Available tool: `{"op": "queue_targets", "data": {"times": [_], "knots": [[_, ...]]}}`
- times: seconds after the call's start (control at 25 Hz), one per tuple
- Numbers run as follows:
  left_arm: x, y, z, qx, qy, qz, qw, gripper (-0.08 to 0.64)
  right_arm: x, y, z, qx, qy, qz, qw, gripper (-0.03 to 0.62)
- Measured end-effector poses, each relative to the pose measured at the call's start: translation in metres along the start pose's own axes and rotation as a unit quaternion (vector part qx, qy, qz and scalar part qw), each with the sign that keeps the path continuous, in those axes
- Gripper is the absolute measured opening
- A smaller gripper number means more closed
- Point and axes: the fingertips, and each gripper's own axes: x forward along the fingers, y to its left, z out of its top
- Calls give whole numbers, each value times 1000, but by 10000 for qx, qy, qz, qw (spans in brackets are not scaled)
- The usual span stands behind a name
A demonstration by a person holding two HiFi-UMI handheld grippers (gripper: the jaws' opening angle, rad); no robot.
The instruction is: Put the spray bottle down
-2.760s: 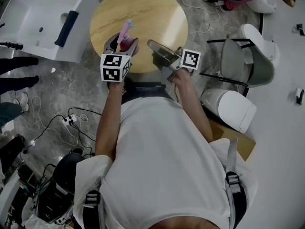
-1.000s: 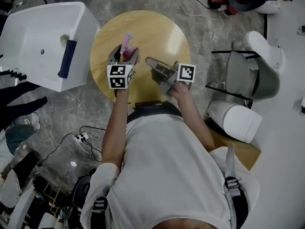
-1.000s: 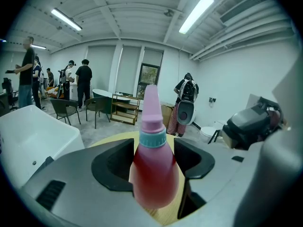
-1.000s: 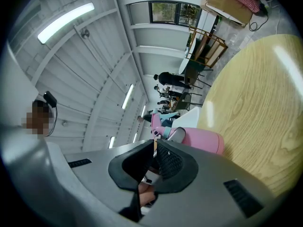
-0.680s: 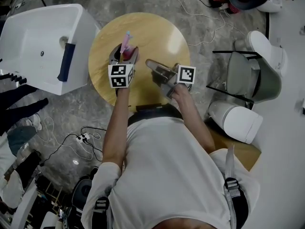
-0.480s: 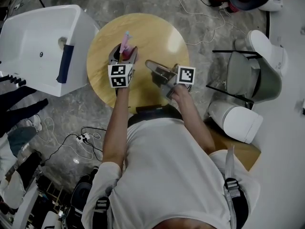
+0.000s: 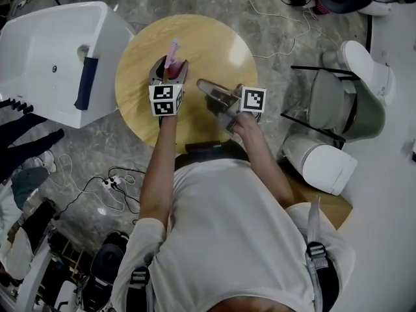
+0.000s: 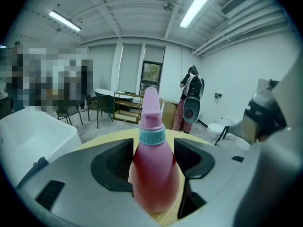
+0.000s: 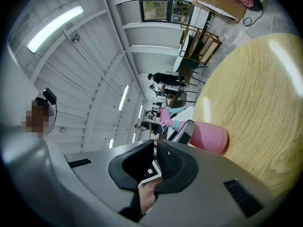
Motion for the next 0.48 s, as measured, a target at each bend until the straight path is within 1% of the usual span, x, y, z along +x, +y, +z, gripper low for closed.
{"op": "queue_targets", "data": {"times": [0.2, 0.48], "knots": [[-2, -1, -2, -4, -25, 40, 10000, 262, -1, 0, -1, -25, 37, 23, 10000, 23], [-7, -3, -8, 31, 86, 69, 9999, 263, 1, 1, -1, -25, 54, 66, 10000, 23]]}}
